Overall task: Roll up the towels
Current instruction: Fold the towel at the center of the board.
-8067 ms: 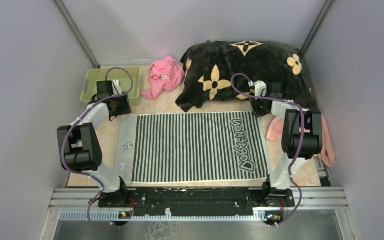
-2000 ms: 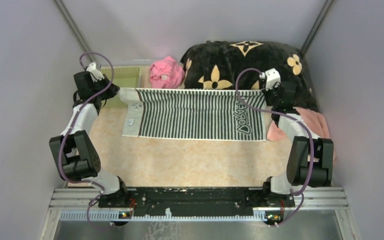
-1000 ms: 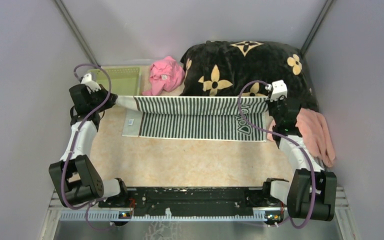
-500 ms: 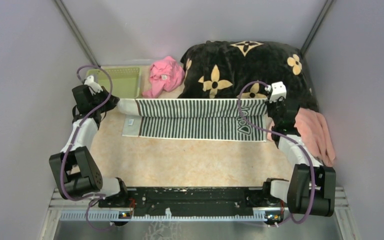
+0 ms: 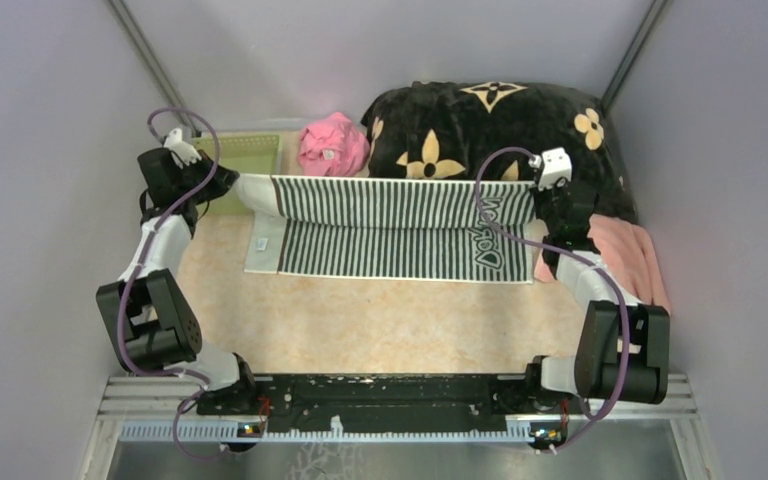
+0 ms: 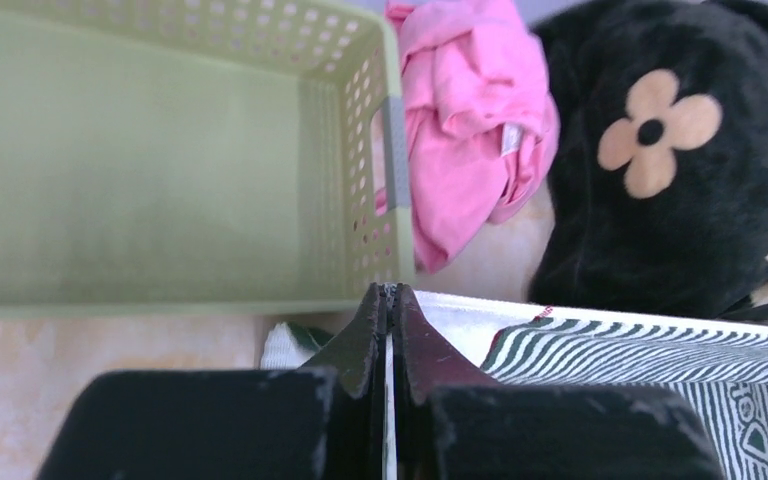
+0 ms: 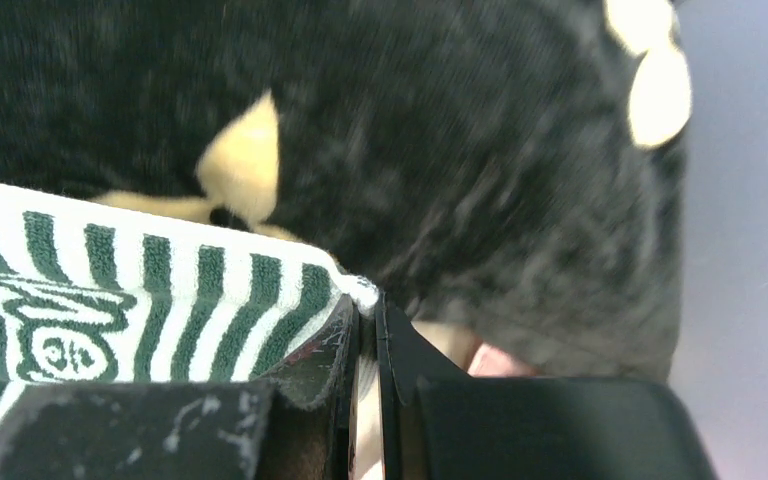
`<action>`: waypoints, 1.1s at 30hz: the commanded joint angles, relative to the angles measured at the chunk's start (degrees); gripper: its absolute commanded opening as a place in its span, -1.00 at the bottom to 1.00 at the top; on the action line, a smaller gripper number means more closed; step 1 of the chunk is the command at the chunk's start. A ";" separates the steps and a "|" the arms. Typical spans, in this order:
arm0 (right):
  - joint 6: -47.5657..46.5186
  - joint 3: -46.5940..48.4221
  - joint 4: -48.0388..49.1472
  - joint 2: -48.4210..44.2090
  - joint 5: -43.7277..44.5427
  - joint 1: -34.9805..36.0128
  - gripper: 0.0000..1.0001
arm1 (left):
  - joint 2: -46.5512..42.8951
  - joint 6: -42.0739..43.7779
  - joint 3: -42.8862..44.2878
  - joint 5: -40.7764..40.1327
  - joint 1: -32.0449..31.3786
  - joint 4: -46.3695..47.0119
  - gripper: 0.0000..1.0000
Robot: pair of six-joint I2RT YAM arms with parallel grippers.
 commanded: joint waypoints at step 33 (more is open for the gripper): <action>4.67 -10.98 -0.42 -12.50 8.93 -0.70 -1.00 | -10.13 -2.42 -16.01 -3.58 2.87 3.25 -1.00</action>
